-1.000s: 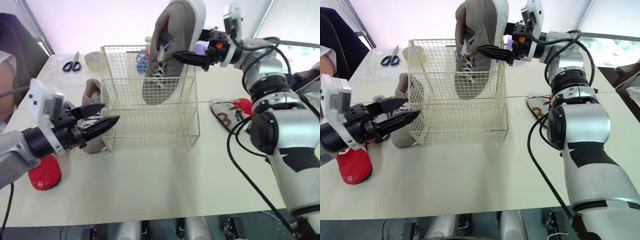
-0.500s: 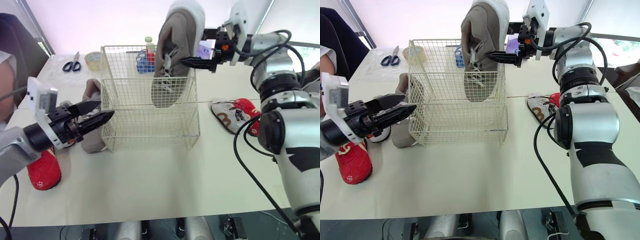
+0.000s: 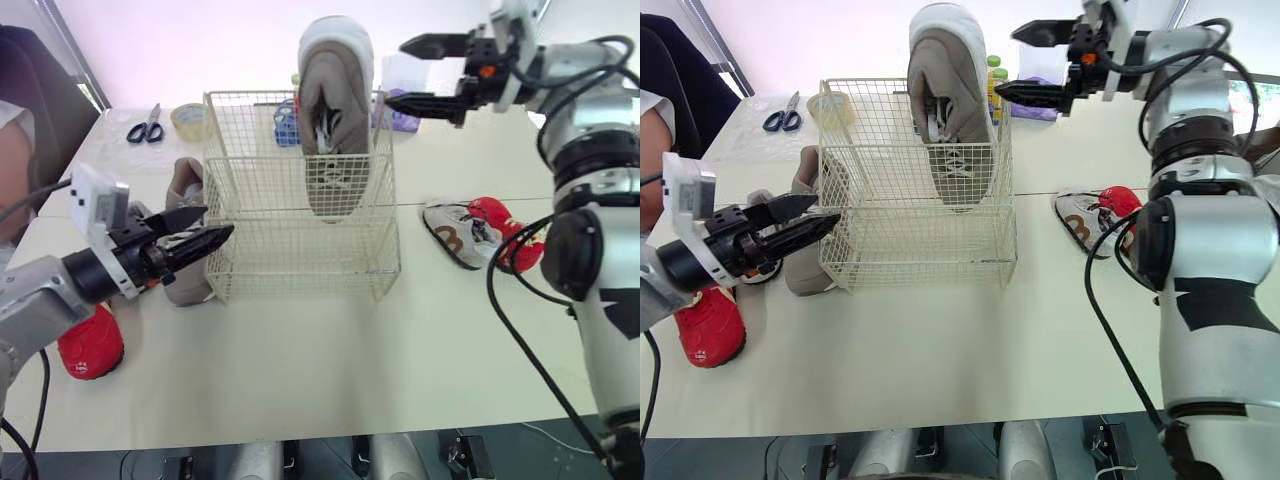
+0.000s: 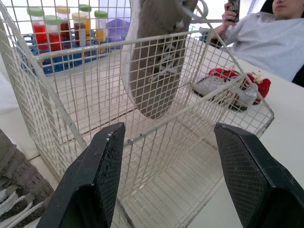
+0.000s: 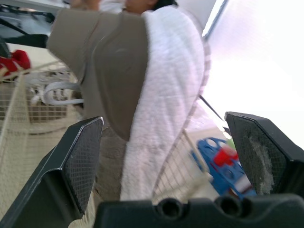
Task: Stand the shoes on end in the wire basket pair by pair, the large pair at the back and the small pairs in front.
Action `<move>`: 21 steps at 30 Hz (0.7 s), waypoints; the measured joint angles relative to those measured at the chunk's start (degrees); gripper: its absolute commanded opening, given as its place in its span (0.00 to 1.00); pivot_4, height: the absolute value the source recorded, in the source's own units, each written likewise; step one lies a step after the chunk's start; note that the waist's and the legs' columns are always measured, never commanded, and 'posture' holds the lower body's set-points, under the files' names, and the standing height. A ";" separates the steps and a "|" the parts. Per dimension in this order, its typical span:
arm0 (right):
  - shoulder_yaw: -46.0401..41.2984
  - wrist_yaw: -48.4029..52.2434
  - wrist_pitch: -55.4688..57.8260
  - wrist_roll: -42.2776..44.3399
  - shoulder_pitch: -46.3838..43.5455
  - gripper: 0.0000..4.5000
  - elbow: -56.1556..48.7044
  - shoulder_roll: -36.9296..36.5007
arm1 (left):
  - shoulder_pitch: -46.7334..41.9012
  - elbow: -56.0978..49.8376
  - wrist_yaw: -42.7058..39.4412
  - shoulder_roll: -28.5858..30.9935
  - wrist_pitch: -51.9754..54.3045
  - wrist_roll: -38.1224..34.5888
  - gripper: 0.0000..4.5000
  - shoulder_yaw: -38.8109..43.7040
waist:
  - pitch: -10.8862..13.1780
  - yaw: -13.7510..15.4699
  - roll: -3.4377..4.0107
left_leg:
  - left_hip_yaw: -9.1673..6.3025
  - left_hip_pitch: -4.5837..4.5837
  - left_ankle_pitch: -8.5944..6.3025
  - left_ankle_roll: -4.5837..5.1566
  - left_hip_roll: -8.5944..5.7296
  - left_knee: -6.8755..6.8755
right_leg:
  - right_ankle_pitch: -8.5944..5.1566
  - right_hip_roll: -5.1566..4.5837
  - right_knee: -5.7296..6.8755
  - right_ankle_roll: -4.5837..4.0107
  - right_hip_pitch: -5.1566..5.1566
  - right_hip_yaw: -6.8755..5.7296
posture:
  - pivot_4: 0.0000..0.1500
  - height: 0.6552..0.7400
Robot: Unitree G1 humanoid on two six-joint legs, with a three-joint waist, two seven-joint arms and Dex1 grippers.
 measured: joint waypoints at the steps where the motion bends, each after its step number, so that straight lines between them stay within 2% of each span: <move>1: -0.12 -0.59 0.00 0.00 0.04 0.99 0.00 -0.40 | 0.00 0.00 0.00 0.00 0.00 0.00 0.68 0.03 | 0.00 -0.03 0.00 | 0.00 0.01 0.00 0.00 0.00 0.00 | 0.00 0.00 0.00 0.00 0.00 0.00 | 1.00 1.00; 5: -2.05 -1.65 1.84 1.21 1.91 0.99 -3.08 -1.54 | -0.97 0.24 0.67 -0.01 0.01 -0.57 0.68 0.27 | 0.00 -0.10 0.00 | 0.01 0.02 0.00 0.00 0.02 0.00 | 0.00 0.01 0.03 0.00 0.00 0.00 | 1.00 1.00; 7: -3.02 0.05 6.01 3.62 4.57 0.99 -8.56 -1.69 | -1.97 0.96 2.18 -0.11 0.07 -2.09 0.68 1.69 | -0.01 -0.05 0.00 | 0.01 0.02 0.01 0.00 0.03 0.01 | 0.00 0.00 0.04 0.01 0.00 0.00 | 1.00 1.00; 8: -3.51 1.13 9.30 5.32 6.77 1.00 -13.01 -2.09 | -2.53 1.80 3.12 -0.10 0.13 -2.78 0.79 2.86 | 0.00 0.04 0.00 | 0.00 0.01 0.01 0.01 0.04 0.01 | 0.00 0.00 0.05 0.01 0.00 0.00 | 1.00 1.00; 10: -4.08 2.76 17.80 9.02 11.71 1.00 -22.86 -3.72 | -3.50 4.70 5.29 0.50 0.33 -2.93 0.96 6.05 | -0.01 0.32 0.00 | -0.02 0.00 0.01 0.02 0.05 0.07 | 0.01 -0.02 0.07 0.01 0.02 -0.02 | 1.00 1.00; 11: -4.51 2.76 23.89 11.69 15.12 1.00 -30.09 -4.87 | -3.93 6.43 6.47 1.63 0.60 -2.26 1.00 7.21 | -0.01 0.53 0.00 | -0.06 -0.03 0.01 0.02 0.05 0.10 | 0.01 -0.02 0.07 0.01 0.03 -0.07 | 1.00 1.00; 14: -4.67 2.92 43.44 21.38 23.15 1.00 -51.16 -9.12 | -6.08 12.83 10.05 7.08 1.94 3.60 1.00 7.97 | 0.00 0.65 0.01 | -0.07 -0.04 -0.02 0.06 0.02 0.15 | 0.01 -0.05 0.11 0.02 0.05 -0.10 | 1.00 1.00; 17: -2.30 4.29 60.56 31.18 28.67 1.00 -70.13 -14.53 | -9.26 20.95 9.98 13.71 5.76 9.75 1.00 3.56 | -0.05 0.47 -0.03 | -0.08 0.05 -0.20 0.35 0.02 0.17 | 0.00 -0.03 0.12 0.02 0.11 -0.11 | 1.00 1.00; 19: 1.06 5.36 64.09 33.68 32.97 1.00 -79.22 -17.06 | -14.03 27.55 6.89 16.14 8.58 13.34 1.00 -3.42 | -0.10 0.51 -0.02 | -0.05 0.11 -0.29 0.45 0.02 0.18 | -0.01 -0.01 0.08 0.02 0.17 -0.13 | 1.00 1.00; 21: 4.18 5.69 64.32 34.20 35.97 1.00 -83.32 -17.40 | -20.39 32.93 3.88 15.39 10.07 16.20 1.00 -9.97 | -0.09 0.64 -0.04 | -0.06 0.04 -0.31 0.39 0.02 0.30 | 0.00 0.01 0.08 0.03 0.12 -0.12 | 1.00 1.00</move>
